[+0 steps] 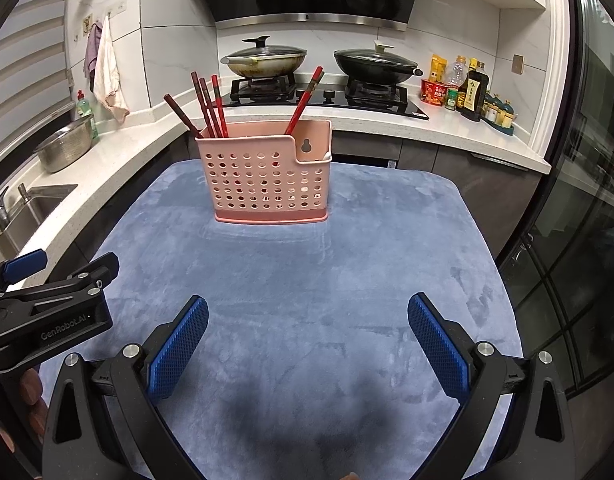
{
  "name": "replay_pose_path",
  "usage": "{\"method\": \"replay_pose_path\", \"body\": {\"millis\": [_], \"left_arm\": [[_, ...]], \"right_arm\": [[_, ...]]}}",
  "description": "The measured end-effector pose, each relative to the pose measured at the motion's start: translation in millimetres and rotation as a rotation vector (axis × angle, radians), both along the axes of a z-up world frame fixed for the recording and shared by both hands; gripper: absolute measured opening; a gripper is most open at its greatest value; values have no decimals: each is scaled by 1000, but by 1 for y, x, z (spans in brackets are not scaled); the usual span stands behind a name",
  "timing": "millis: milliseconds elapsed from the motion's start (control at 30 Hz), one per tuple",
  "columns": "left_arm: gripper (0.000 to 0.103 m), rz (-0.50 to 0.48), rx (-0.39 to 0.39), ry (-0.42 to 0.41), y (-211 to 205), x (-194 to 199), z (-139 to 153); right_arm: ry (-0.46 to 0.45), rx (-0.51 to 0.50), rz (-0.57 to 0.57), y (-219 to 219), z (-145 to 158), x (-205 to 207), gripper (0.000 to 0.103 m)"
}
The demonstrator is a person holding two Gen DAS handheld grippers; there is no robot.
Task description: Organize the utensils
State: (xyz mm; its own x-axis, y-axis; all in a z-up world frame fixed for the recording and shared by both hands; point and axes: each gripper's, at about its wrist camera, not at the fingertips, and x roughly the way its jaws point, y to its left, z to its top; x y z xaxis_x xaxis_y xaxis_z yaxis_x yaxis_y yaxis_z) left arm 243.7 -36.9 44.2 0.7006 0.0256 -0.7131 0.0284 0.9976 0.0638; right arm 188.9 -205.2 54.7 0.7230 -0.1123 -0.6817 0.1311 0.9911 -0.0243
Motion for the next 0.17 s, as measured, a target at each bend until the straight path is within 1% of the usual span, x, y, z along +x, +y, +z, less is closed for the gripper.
{"method": "replay_pose_path", "body": {"millis": [167], "left_arm": [[95,-6,5,3,-1,2,-1]], "right_arm": [[1,-7,-7,-2,0,0,97]]}}
